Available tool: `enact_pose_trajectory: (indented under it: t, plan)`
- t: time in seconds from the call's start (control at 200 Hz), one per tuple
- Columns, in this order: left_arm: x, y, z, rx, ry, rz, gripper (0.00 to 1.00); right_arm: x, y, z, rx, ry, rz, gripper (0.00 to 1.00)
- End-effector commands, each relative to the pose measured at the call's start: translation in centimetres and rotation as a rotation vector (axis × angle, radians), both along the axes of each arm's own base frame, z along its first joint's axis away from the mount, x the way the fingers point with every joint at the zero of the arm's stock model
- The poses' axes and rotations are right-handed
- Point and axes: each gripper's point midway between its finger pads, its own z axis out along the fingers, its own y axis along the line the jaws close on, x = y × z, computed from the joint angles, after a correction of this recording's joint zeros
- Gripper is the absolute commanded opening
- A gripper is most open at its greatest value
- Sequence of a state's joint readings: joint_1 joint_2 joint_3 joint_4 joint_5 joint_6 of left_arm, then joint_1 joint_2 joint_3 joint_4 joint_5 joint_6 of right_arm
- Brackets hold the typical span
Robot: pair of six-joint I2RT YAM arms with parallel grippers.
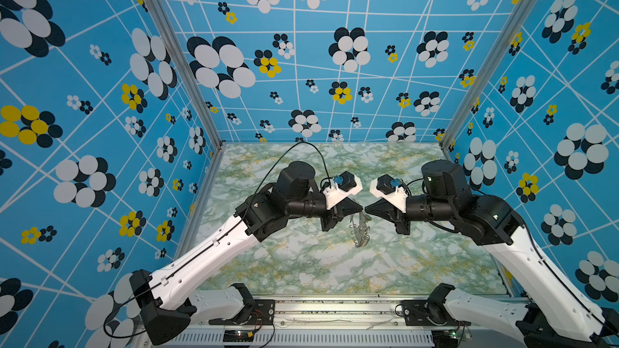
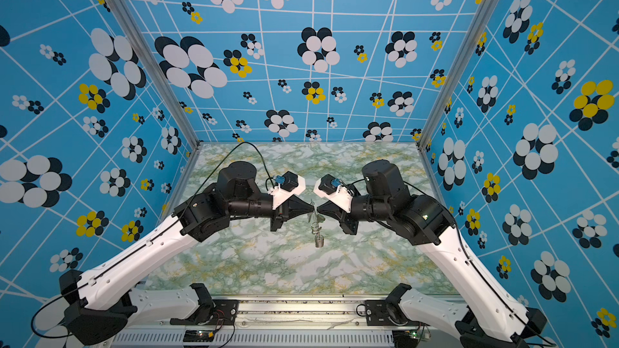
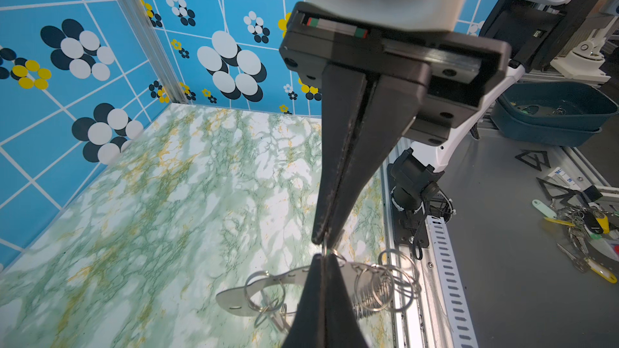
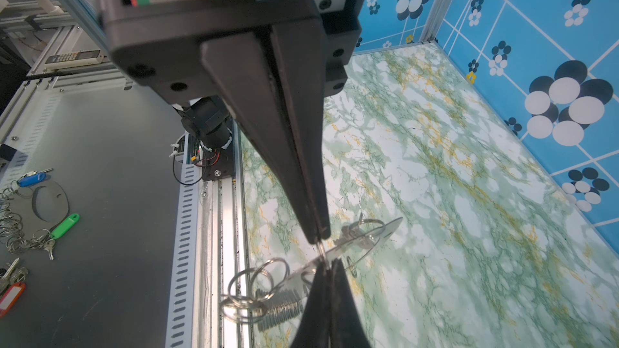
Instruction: Put the keys on the keyring
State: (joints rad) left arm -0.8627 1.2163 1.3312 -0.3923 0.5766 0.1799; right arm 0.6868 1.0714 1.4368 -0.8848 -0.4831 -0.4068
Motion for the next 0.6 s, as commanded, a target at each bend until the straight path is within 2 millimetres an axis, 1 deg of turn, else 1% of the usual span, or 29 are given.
enact_pose_trajectory:
  t: [0.0,0.03,0.08,0.255,0.405,0.535,0.595]
  plan:
    - [-0.56,-0.71,0.39,-0.007,-0.002,-0.033,0.00,-0.55,0.61,2.35,0.081,-0.051,0.036,0.00]
    - [-0.52,-0.67,0.43,-0.007,-0.001,-0.030,0.03,-0.54,0.58,2.34,0.080,-0.054,0.034,0.00]
    - [-0.51,-0.66,0.43,-0.006,-0.003,-0.029,0.05,-0.60,0.51,2.36,0.079,-0.055,0.032,0.00]
    - [-0.45,-0.66,0.50,-0.007,-0.005,-0.026,0.07,-0.60,0.47,2.43,0.081,-0.057,0.032,0.00]
    - [-0.47,-0.68,0.61,-0.009,-0.004,-0.028,0.15,-0.65,0.43,2.54,0.083,-0.062,0.031,0.00]
    - [-0.48,-0.67,0.57,-0.007,-0.002,-0.028,0.16,-0.72,0.39,2.50,0.084,-0.061,0.032,0.00]
    - [-0.46,-0.66,0.66,-0.010,-0.002,-0.025,0.14,-0.65,0.34,2.47,0.081,-0.062,0.029,0.00]
